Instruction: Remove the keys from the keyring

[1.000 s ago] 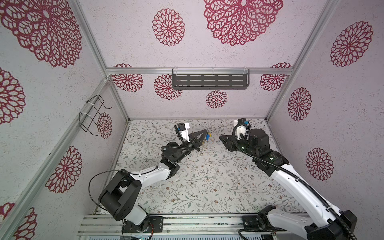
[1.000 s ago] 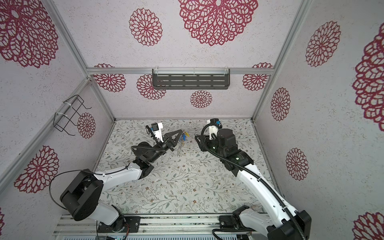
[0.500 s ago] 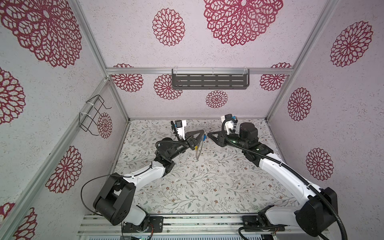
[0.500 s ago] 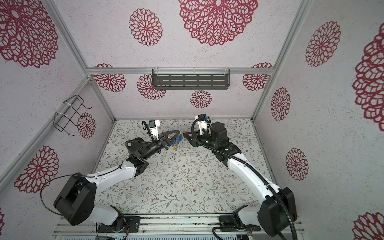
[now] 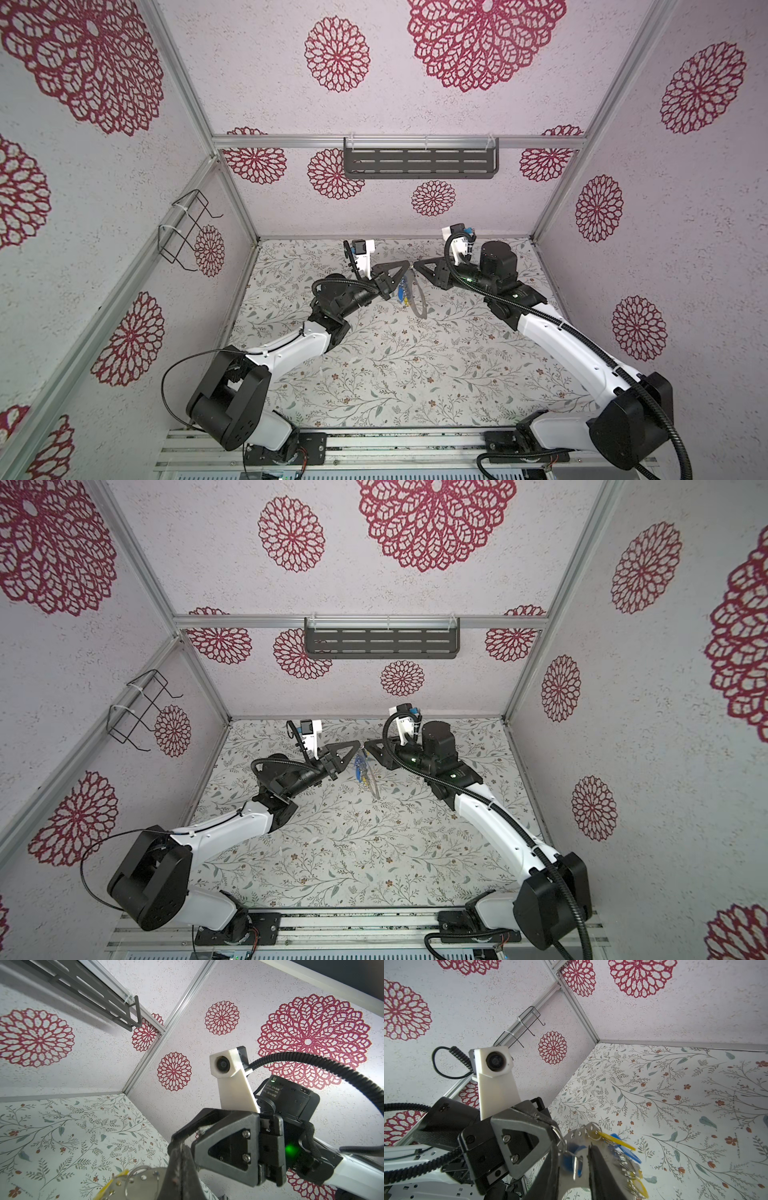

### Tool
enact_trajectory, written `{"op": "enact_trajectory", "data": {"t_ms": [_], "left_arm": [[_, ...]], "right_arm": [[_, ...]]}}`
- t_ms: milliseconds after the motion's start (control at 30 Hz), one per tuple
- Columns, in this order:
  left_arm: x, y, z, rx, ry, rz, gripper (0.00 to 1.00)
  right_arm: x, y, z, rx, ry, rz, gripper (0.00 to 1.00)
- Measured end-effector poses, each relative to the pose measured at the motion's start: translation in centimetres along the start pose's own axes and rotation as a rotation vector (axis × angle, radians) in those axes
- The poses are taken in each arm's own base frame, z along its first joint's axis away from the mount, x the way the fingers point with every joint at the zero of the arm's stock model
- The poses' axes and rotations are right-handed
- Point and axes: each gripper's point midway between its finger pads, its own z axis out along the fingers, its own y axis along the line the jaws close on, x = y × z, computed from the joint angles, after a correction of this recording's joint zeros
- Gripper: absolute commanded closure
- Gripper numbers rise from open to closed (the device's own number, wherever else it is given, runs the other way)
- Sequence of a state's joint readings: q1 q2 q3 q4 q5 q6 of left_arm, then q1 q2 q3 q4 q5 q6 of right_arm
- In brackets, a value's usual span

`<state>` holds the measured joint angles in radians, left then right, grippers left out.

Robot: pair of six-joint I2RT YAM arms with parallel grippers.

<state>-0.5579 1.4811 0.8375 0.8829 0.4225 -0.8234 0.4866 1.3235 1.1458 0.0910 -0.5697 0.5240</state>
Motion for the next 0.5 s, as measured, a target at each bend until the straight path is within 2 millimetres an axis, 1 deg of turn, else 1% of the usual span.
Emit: {"op": "enact_trajectory", "data": {"t_ms": [67,200,500], "left_arm": [[-0.06,-0.12,0.06,0.005,0.003,0.000,1.00],[-0.35,-0.53,0.24,0.018,0.004,-0.001,1.00],[-0.39,-0.61,0.28,0.022,0.007,-0.014,1.00]], "right_arm": [[-0.32,0.16,-0.07,-0.003,-0.005,-0.003,0.72],[-0.95,0.81,-0.11,-0.024,-0.017,-0.012,0.76],[-0.64,1.01,0.44,-0.059,-0.001,0.005,0.86]]}}
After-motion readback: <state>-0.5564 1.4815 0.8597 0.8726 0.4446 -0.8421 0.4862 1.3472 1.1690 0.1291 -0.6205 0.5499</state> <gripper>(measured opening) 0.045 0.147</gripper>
